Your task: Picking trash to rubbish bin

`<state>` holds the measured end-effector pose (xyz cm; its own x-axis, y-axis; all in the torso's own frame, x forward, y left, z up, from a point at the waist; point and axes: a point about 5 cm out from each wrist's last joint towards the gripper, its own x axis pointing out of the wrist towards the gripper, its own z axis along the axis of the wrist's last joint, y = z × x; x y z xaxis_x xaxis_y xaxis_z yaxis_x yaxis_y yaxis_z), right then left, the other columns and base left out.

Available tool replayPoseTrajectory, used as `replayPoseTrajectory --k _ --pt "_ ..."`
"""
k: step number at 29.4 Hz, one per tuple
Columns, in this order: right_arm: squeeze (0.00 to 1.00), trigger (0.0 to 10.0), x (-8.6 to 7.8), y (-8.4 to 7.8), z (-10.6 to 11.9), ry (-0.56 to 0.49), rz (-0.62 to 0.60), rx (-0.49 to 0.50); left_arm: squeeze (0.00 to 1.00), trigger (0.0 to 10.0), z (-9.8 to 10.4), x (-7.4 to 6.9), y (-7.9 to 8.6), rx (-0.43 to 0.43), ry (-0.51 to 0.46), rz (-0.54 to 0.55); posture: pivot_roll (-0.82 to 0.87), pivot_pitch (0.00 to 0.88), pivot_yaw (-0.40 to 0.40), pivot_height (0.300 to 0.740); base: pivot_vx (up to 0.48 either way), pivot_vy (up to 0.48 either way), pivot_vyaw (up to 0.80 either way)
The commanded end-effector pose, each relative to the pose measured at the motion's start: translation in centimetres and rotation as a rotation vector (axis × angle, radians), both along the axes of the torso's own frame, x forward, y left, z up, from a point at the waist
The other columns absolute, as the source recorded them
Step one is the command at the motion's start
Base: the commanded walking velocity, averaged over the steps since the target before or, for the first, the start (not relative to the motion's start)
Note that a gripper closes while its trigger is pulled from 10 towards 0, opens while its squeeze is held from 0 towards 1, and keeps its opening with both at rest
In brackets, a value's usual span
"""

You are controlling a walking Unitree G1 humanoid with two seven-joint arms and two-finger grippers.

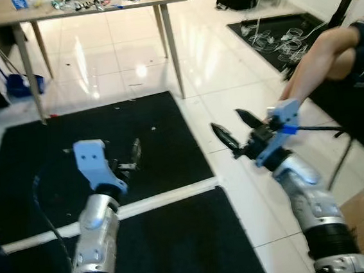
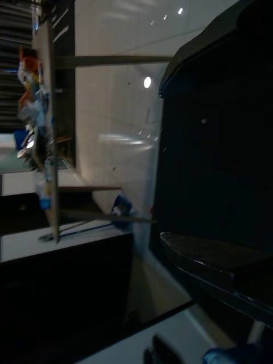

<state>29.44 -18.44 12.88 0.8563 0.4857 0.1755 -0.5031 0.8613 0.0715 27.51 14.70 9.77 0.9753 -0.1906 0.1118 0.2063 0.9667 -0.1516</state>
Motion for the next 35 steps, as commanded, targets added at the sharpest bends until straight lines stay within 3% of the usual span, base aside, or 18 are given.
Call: replayPoseTrajectory --k 1,10,14,35 --pt "0.00 10.0 0.0 0.5 0.7 -0.034 0.024 0.015 0.00 10.0 -0.2 -0.5 0.3 -0.002 -0.004 0.018 -0.07 0.000 -0.040 0.740 0.000 0.000 0.45" --pt "0.00 10.0 0.3 0.9 0.8 -0.046 0.059 0.031 0.00 10.0 0.1 -0.2 -0.3 -0.018 -0.038 -0.081 -0.06 0.000 -0.044 0.740 0.000 0.000 0.30" --pt "0.00 10.0 0.7 0.7 0.7 -0.021 0.042 0.044 0.00 10.0 0.2 -0.2 -0.5 -0.034 -0.055 -0.130 -0.06 0.000 -0.039 0.740 0.480 0.000 0.00" --pt "0.00 10.0 1.1 0.8 1.1 -0.006 0.058 0.045 0.00 10.0 0.5 -0.2 -0.5 -0.041 -0.066 -0.176 -0.06 0.000 -0.034 0.740 0.480 0.000 0.00"
